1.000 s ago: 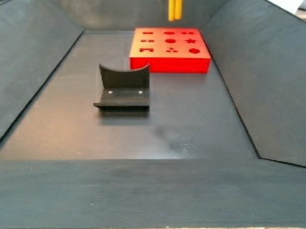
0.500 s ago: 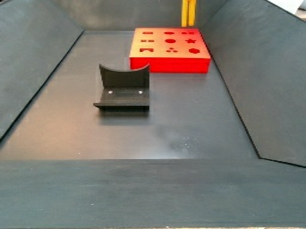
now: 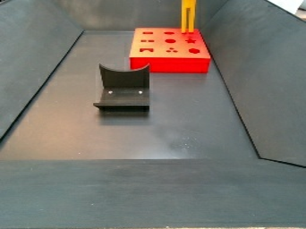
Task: Pick up the square-circle object. Move up. Rotate the square-circle object. Place the square-circle object on the fixture. Regrasp the square-circle object. Move to above the board. Insert the square-circle object.
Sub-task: Insert the square-circle object.
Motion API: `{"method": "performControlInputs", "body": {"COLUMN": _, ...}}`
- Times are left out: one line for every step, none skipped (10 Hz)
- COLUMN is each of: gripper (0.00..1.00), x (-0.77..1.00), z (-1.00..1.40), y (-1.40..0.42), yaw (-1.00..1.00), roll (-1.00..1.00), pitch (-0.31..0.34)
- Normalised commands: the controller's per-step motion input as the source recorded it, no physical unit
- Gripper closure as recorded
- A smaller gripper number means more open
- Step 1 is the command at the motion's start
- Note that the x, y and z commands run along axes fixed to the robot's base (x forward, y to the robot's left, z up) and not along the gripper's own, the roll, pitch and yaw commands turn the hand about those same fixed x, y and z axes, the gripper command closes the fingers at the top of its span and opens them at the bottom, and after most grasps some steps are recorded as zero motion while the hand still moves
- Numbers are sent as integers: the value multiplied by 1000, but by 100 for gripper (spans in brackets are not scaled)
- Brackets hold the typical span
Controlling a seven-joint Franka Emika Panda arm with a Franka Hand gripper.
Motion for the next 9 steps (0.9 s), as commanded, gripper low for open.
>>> {"method": "performControlInputs", "body": {"gripper": 100, "x": 0, "z": -166, "y": -117, "yaw": 0, "roll": 0, "pitch": -7}}
{"method": "performControlInputs", "body": {"gripper": 100, "x": -37, "z": -249, "y": -254, "yaw": 0, "roll": 76, "pitch": -21}}
{"method": "performControlInputs", "body": {"gripper": 100, "x": -117, "z": -320, "y": -337, "yaw": 0, "roll": 136, "pitch": 0}}
{"method": "performControlInputs", "body": {"gripper": 100, "x": -186, "z": -140, "y": -251, "yaw": 0, "roll": 97, "pitch": -40}}
{"method": "performControlInputs", "body": {"gripper": 100, "x": -106, "z": 0, "y": 0, "yaw": 0, "roll": 0, "pitch": -84}}
{"method": "performControlInputs", "body": {"gripper": 100, "x": -20, "z": 0, "y": 34, "yaw": 0, "roll": -41, "pitch": -13}}
{"method": "performControlInputs", "body": {"gripper": 100, "x": -109, "z": -91, "y": 37, "yaw": 0, "roll": -49, "pitch": -109}}
{"method": "performControlInputs", "body": {"gripper": 100, "x": -31, "z": -294, "y": 0, "yaw": 0, "roll": -80, "pitch": -316}}
{"method": "performControlInputs", "body": {"gripper": 100, "x": 0, "z": -317, "y": 3, "yaw": 0, "roll": -100, "pitch": -403}}
